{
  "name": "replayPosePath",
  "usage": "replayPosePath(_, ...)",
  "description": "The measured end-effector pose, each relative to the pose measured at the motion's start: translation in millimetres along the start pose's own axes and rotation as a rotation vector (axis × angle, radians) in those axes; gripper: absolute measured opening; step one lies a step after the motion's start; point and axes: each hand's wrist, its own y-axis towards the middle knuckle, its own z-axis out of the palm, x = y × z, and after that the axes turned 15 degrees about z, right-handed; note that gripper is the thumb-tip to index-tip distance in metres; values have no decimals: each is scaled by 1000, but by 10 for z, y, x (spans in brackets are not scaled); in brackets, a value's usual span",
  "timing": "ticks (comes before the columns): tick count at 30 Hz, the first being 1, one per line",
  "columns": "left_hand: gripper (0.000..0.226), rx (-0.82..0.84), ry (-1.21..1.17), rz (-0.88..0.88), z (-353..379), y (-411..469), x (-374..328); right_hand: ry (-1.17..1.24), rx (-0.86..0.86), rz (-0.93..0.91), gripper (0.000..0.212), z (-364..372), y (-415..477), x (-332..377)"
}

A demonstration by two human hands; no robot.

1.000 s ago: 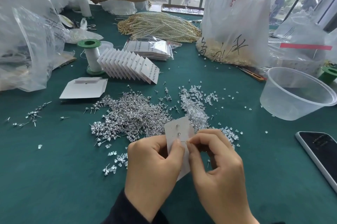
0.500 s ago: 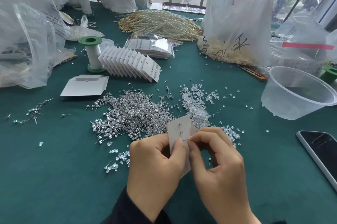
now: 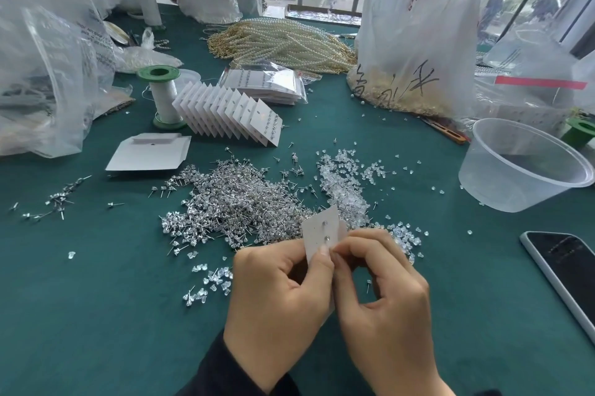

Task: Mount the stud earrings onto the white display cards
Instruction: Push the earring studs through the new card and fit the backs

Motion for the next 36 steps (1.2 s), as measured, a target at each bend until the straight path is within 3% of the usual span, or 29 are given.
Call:
replayPosePath(3,46,33,-194,-18,0,14,-5,18,-18,38,10,-35,12,0)
replayPosePath(6,48,100,-460,-206,-24,64,19,284,-81,326,13,-172,91,1)
replayPosePath(9,7,89,-148,-80,-93,81,99,803,-91,693,5,-373,162,-45)
replayPosePath(11,13,204,45,11,-108,56,133,1050,-16,842,13,-479,161,-109)
replayPosePath(15,17,409,196,95,-22,-1,156,1254,115,1029,44,-548,140,-155)
replayPosePath(18,11,463,228,125,11,-26,151,1310,178,1038,69,-552,147,-149)
replayPosePath(21,4,446,285,140,26,-19,135,1300,246,1016,68,-549,145,-135)
replayPosePath(23,5,332,252,150,41,20,93,1291,299,1018,67,-538,130,-134)
replayPosePath(26,14,92,-86,-11,67,114,-54,1251,387,1009,66,-528,108,-123)
replayPosePath(28,20,29,-303,-103,117,153,-130,1242,444,981,67,-524,96,-117)
replayPosePath(30,20,13,-367,-101,188,161,-182,1235,473,953,67,-523,93,-117)
replayPosePath(36,25,30,-185,39,280,75,-170,1196,442,954,67,-511,87,-133)
